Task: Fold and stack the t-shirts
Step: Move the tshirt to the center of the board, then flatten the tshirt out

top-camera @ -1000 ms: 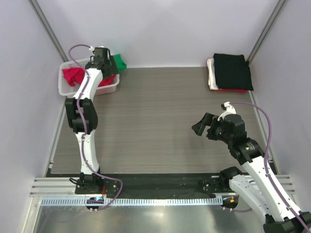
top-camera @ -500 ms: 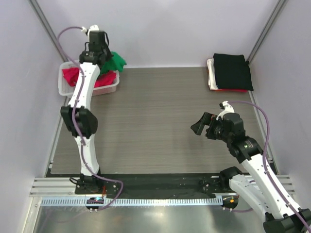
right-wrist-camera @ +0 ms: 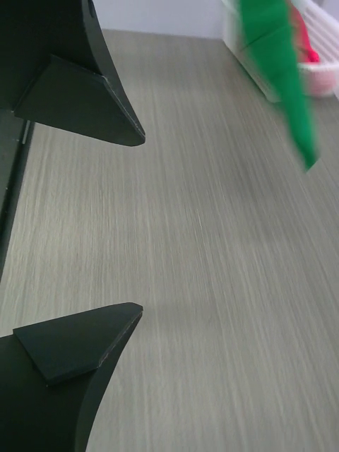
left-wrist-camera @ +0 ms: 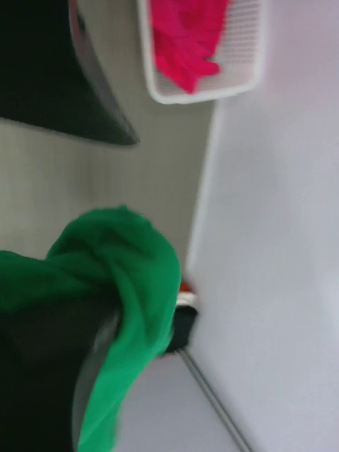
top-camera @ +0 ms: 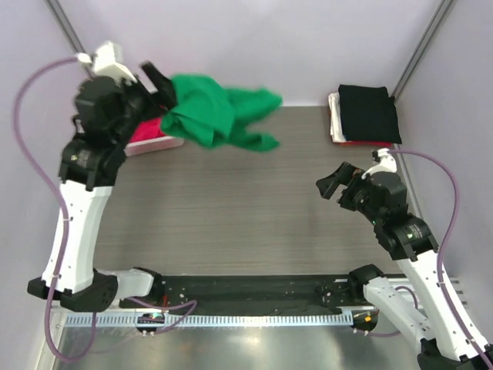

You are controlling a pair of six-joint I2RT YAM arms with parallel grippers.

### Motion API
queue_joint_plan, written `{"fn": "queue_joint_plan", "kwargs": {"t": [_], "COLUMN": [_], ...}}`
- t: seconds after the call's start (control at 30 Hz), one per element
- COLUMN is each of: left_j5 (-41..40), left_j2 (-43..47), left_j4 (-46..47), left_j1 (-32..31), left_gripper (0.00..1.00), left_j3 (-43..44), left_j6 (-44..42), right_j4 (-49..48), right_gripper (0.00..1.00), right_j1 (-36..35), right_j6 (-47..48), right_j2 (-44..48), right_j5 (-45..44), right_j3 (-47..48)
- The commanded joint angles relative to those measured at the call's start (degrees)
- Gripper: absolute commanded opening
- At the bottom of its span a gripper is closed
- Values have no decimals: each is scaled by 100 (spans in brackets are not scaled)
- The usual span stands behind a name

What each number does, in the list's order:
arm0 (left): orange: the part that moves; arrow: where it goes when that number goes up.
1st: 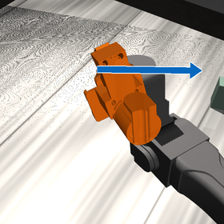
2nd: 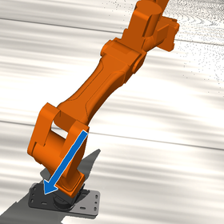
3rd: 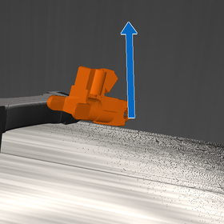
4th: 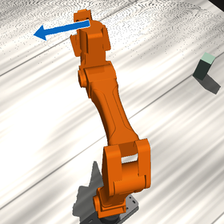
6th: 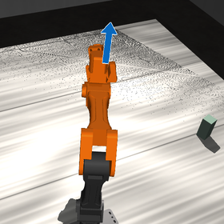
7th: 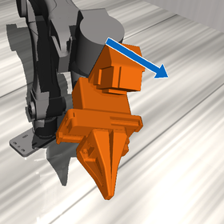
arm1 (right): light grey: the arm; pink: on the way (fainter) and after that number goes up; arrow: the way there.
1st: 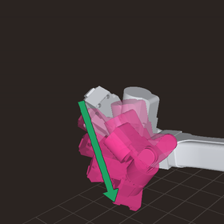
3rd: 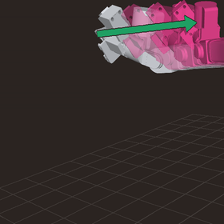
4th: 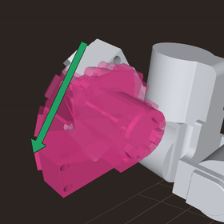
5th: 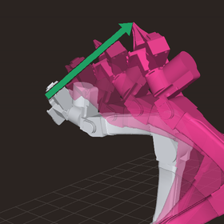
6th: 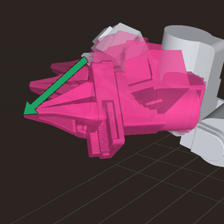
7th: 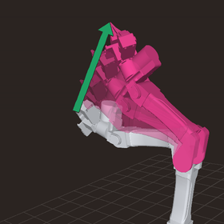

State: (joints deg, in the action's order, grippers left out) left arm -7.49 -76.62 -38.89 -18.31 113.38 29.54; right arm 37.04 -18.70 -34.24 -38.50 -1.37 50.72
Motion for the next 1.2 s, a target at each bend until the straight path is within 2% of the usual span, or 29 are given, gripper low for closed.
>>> {"fn": "queue_joint_plan", "kwargs": {"t": [0.0, 0.07, 0.17, 0.27, 0.33, 0.37, 0.43, 0.47, 0.53, 0.73, 0.9, 0.93, 1.17], "left_j5": [391, -84, -622, -964, -870, -677, -221, 156, 326, 54, -463, -516, -570], "left_j2": [196, 681, 1473, 1956, 2150, 2264, 2257, 2161, 2029, 1458, 404, -7, -1134], "left_j4": [-908, -892, -830, -909, -840, -778, -638, -628, -576, 267, 690, 682, 997], "left_j1": [-15, 2, 116, 213, 213, 205, 187, 126, -347, -2228, -3537, -3661, -4190], "left_gripper": [95, 100, 100, 100, 100, 94, 90, 85, 82, 76, 70, 68, 59], "left_j3": [-1605, -2753, -3767, -4104, -4446, -4578, -4965, -5062, -5369, -6011, -5793, -5740, -5494], "left_j6": [359, 561, 816, 1044, 1080, 1089, 1115, 1168, 1317, 1896, 1915, 1898, 1871], "right_j4": [812, 893, 937, 832, 648, 577, 436, 392, 305, -153, -118, -118, 111], "right_gripper": [100, 100, 100, 100, 100, 100, 98, 98, 94, 87, 88, 88, 88], "right_j1": [-11, -11, -11, -11, -11, -11, -37, -63, -212, -573, -582, -582, -582], "right_j6": [-363, -399, -496, -566, -540, -540, -557, -549, -540, -724, -786, -777, -751], "right_j2": [-8, -8, -69, -236, -613, -763, -1262, -1404, -1755, -2267, -2031, -2012, -1696], "right_j5": [-996, -989, -787, -341, 47, 318, 742, 787, 857, 833, 558, 558, 471], "right_j3": [324, 333, 281, 132, 35, -96, -229, -325, -439, -660, -765, -783, -958]}}
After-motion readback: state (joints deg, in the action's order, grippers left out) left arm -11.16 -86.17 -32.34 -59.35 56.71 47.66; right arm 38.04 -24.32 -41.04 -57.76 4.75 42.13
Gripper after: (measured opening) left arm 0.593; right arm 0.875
